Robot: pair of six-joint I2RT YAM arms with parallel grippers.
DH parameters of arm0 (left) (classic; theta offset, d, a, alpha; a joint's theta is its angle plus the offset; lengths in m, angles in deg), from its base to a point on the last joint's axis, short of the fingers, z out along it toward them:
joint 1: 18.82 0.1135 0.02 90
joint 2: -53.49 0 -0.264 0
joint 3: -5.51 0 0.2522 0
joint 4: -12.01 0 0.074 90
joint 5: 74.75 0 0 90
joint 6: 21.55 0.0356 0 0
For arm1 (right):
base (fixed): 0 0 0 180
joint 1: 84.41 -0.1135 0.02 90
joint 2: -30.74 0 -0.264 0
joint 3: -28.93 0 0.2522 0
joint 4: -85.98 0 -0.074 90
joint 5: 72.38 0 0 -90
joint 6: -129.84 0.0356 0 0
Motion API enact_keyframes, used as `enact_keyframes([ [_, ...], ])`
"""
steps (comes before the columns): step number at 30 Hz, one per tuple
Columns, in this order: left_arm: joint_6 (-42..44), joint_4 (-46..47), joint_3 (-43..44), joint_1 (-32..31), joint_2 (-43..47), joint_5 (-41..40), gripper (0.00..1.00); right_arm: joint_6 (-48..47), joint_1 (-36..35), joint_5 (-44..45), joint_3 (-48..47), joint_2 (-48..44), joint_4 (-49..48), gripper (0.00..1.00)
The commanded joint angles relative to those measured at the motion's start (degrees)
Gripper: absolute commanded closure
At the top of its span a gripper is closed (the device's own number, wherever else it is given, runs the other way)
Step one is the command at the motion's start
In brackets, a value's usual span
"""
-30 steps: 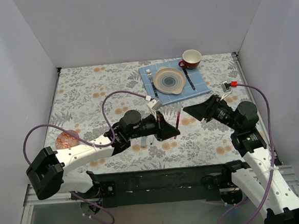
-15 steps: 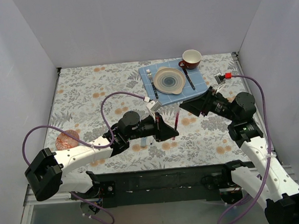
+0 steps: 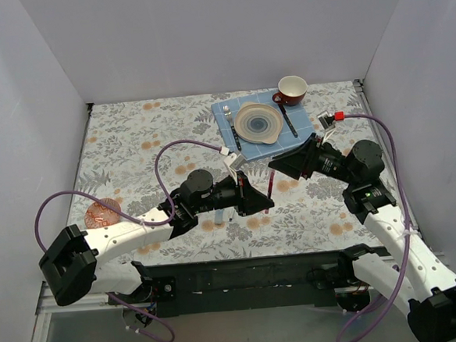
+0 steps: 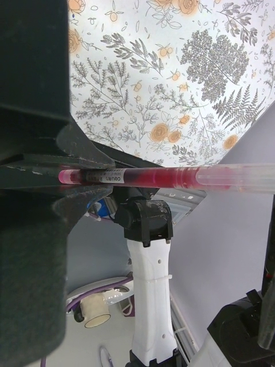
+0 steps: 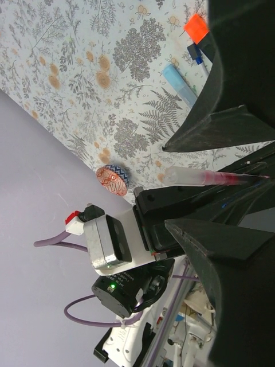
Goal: Insert the pens into the pen caps
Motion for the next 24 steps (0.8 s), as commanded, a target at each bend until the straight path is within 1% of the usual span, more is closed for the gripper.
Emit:
enact_keyframes([
  [1,-0.3,1.3,1.3,0.0,0.2,1.0,1.0,0.1,-0.9,-0.2,0.1,0.9,-5.7,0.46],
  [5,-0.4,1.5,1.0,0.0,0.1,1.0,1.0,0.1,-1.4,0.9,0.3,0.8,-6.4,0.48],
  [7,-0.5,1.5,1.0,0.0,-0.3,1.0,1.0,-0.2,-1.5,1.4,0.6,0.7,-6.4,0.54],
  [8,-0.4,1.5,1.2,0.0,-0.4,1.0,1.0,-0.2,-1.5,1.5,0.8,0.6,-6.4,0.59],
  [9,-0.4,1.5,1.4,0.0,-0.5,1.0,1.0,-0.1,-1.5,1.3,0.9,0.6,-6.3,0.69],
  [11,-0.4,1.9,1.6,0.0,-0.7,0.5,1.0,-0.7,-1.7,1.1,2.1,0.0,-6.1,0.8],
  [12,0.0,2.1,2.0,0.0,-0.9,0.3,1.0,-1.0,-1.8,1.2,2.7,-0.2,-5.8,0.88],
  [15,1.3,3.2,3.3,0.0,-1.9,0.6,1.0,-1.3,-2.5,0.7,6.2,-1.5,-5.7,0.98],
  [18,0.6,3.0,5.1,0.5,-3.0,-1.3,1.0,-1.9,-3.6,0.8,10.1,-3.2,-5.0,0.99],
  [24,-3.0,5.4,7.4,4.3,-5.4,-1.1,1.0,-1.7,-5.0,2.4,16.5,-7.0,-3.4,0.99],
])
